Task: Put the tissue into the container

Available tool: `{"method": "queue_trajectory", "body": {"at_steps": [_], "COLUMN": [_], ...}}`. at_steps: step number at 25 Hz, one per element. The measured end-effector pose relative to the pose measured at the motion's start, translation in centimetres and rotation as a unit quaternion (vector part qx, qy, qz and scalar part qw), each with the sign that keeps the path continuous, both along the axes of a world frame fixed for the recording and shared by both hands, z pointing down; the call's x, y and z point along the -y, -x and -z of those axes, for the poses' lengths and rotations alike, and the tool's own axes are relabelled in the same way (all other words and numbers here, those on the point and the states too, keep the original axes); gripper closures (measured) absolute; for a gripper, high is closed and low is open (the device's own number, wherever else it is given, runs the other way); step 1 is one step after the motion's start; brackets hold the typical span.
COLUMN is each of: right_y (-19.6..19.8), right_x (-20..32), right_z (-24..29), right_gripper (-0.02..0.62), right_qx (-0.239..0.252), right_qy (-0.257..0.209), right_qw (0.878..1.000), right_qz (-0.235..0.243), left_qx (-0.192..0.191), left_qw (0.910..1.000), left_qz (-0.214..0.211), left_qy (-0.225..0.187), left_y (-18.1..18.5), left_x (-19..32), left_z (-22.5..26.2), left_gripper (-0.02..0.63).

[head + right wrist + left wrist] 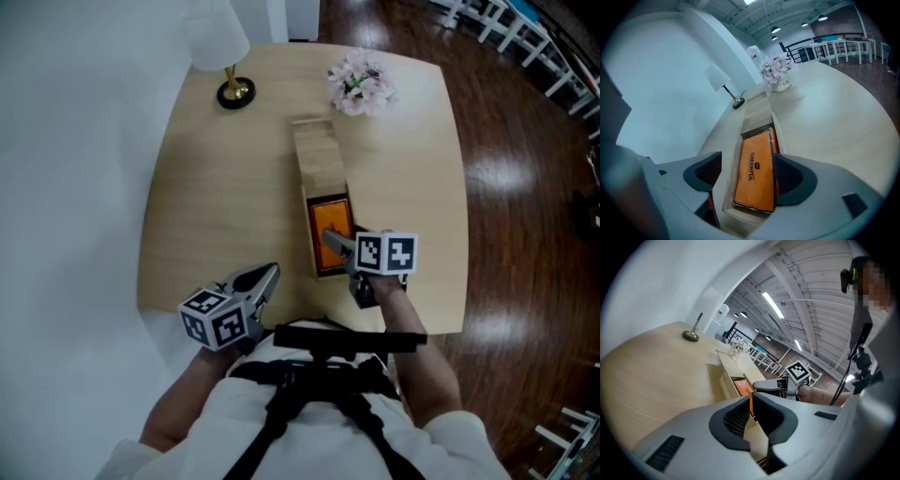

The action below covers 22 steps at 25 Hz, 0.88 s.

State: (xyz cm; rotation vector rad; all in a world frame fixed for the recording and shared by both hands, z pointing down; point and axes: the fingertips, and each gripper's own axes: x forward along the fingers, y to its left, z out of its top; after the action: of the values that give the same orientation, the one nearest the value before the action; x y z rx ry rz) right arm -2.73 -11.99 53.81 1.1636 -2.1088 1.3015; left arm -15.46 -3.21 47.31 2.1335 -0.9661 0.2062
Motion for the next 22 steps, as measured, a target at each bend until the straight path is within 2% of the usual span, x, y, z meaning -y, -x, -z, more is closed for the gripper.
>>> {"method": "queue_trajectory", "body": {"at_steps": [8, 19, 22], "right_y": [-2.5, -6.0, -7.4], "right_x": [-0.8, -3.2, -3.4], "right_z": [2.9, 4.0, 4.4], "right_gripper": [0.238, 0.241, 0.281], "right_qx": [0.008, 0.010, 0.000], "right_qy": [-0.036, -0.054, -0.067], "right_qw": [0.999, 0.998, 0.997], "right_qz": [-0.023, -0.019, -0.034], "left_qx": [-0.006, -0.015, -0.024], "left_qw": [0.9999, 0.9989, 0.9981], "left_qz": [-0.005, -0.020, -0.028], "left_qy": [-0.012, -0.040, -0.050], "left_y": [-1.1, -3.7, -4.3], "left_x": [0.5, 0.8, 0.8], "left_z": [0.9, 2.7, 3.4], "left_gripper": [0.592, 0.594, 0.594]}}
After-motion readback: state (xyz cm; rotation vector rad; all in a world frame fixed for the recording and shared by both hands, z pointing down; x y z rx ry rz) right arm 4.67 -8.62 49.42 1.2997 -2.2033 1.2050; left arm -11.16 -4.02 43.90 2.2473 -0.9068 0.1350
